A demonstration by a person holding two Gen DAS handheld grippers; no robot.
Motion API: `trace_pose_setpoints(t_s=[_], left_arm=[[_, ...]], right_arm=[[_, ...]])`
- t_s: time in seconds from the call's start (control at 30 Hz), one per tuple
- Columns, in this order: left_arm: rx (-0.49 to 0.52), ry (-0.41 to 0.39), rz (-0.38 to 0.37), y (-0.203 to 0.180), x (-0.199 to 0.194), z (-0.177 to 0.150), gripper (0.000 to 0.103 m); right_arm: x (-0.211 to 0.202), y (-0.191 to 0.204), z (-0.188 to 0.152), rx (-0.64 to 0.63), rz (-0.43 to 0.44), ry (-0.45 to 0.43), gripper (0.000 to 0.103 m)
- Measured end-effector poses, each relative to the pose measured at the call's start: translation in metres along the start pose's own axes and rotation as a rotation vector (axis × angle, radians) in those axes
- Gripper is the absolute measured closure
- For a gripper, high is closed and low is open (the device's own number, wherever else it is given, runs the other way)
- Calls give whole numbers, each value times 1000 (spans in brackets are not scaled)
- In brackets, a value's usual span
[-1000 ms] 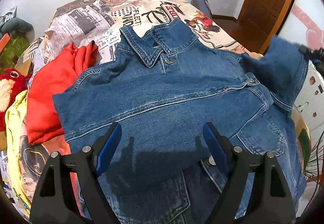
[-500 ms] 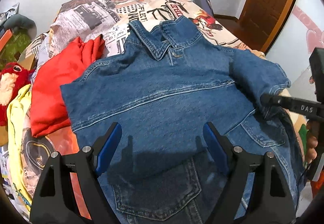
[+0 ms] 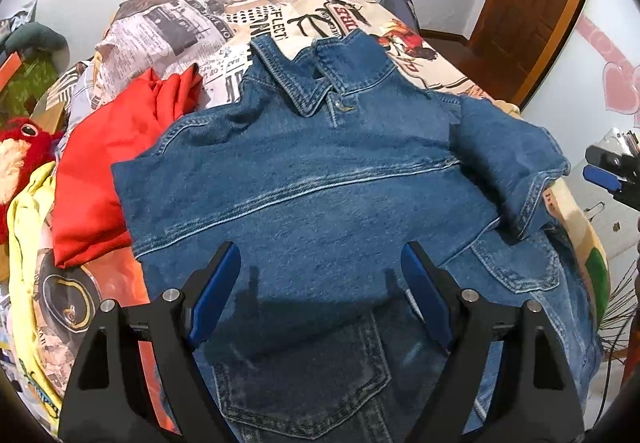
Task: Fold large clothes
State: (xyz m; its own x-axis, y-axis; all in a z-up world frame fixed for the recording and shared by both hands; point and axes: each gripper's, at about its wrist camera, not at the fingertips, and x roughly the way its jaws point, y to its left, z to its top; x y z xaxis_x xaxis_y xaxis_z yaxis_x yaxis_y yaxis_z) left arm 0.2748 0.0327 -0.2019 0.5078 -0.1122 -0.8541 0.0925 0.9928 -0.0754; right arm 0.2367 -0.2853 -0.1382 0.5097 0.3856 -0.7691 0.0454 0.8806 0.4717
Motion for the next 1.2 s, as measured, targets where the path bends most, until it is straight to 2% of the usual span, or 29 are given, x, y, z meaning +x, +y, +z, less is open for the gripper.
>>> trace_pose_setpoints(t_s=[0.2,0.37,0.5,0.6,0.67,0.73,0.87,0.97,1.2], left_arm=[[2,6,-14,-6,6,5,21],[-1,29,-26,-10,18,7,21],[0,46,-27,-12,28,8,21],[-6,59,-28,-11,35,8,21],[-9,60,-24,-10,36,7,21],[-14,58,-27,-9,36,6,21],[-18,40,-23,-4,28,6,21],[-27,22,-23,2,19,7,21],[-57,-34,-21,18,-8,3,21]], right_arm=[[20,-70,15,253,-37,-5,44],[52,-102,12,364,-26,46,44],[56,-104,17,378,-28,-9,45],[56,-98,27,338,-81,-45,58],[57,-98,34,318,-112,-47,79],[61,-99,39,308,-110,-41,93],[48,-82,47,265,-101,-78,95],[33,-60,54,231,-44,-105,96],[-10,46,63,16,83,-178,96]])
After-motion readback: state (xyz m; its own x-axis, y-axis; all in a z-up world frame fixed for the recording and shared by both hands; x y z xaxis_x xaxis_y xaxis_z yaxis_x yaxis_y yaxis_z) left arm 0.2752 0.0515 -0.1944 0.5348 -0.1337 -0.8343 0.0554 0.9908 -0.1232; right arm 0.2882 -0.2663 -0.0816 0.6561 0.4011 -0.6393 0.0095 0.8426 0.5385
